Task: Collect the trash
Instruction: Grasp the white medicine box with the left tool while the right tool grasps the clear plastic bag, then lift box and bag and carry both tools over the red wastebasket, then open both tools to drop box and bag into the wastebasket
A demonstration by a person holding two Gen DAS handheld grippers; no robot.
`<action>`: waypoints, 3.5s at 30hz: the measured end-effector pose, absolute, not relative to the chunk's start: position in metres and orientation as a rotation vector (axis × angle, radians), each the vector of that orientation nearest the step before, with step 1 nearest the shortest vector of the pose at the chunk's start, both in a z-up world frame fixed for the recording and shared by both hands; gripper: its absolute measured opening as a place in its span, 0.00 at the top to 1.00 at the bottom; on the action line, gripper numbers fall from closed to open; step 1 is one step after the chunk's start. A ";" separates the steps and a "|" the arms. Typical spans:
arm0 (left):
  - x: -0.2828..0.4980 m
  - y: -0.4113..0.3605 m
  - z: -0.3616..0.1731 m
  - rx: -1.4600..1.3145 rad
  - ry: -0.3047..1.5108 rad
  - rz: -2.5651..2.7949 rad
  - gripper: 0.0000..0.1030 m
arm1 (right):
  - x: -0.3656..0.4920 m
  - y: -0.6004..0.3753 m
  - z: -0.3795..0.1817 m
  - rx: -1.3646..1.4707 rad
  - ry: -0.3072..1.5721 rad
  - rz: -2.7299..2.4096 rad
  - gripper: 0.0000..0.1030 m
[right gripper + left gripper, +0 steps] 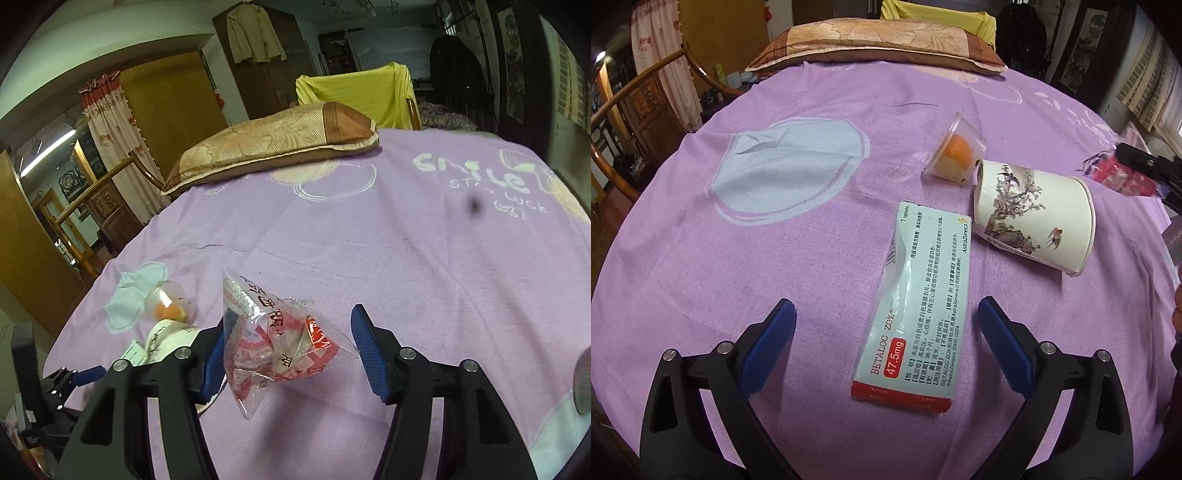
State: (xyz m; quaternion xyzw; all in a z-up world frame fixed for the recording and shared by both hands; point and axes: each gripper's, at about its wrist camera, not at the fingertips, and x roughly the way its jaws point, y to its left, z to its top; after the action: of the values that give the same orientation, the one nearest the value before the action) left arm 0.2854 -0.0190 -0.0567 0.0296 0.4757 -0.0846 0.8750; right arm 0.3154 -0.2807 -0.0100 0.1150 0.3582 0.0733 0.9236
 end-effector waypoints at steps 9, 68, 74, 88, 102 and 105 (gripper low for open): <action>0.280 -0.021 -0.051 0.048 0.953 -0.242 0.52 | 0.279 -0.269 -0.005 0.219 0.732 0.184 0.38; -0.035 0.217 -0.001 -0.247 0.544 0.263 0.56 | 0.050 -0.033 0.054 0.040 0.619 0.703 0.39; -0.018 0.240 -0.031 -0.283 0.607 0.286 0.56 | 0.057 0.008 0.041 -0.015 0.671 0.745 0.39; -0.007 0.288 -0.087 -0.364 0.731 0.363 0.28 | 0.078 0.072 0.007 -0.089 0.799 0.791 0.39; -0.047 0.351 -0.090 -0.440 0.681 0.654 0.09 | 0.067 0.131 -0.029 -0.187 0.911 0.871 0.39; -0.050 0.362 -0.094 -0.465 0.688 0.670 0.09 | 0.066 0.150 -0.040 -0.213 0.944 0.900 0.39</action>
State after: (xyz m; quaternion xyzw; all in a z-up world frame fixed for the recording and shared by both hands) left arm -0.0500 0.3619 -0.0940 -0.2217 0.3279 0.3193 0.8610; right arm 0.0658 0.1502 -0.0403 -0.0989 0.4385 0.4181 0.7894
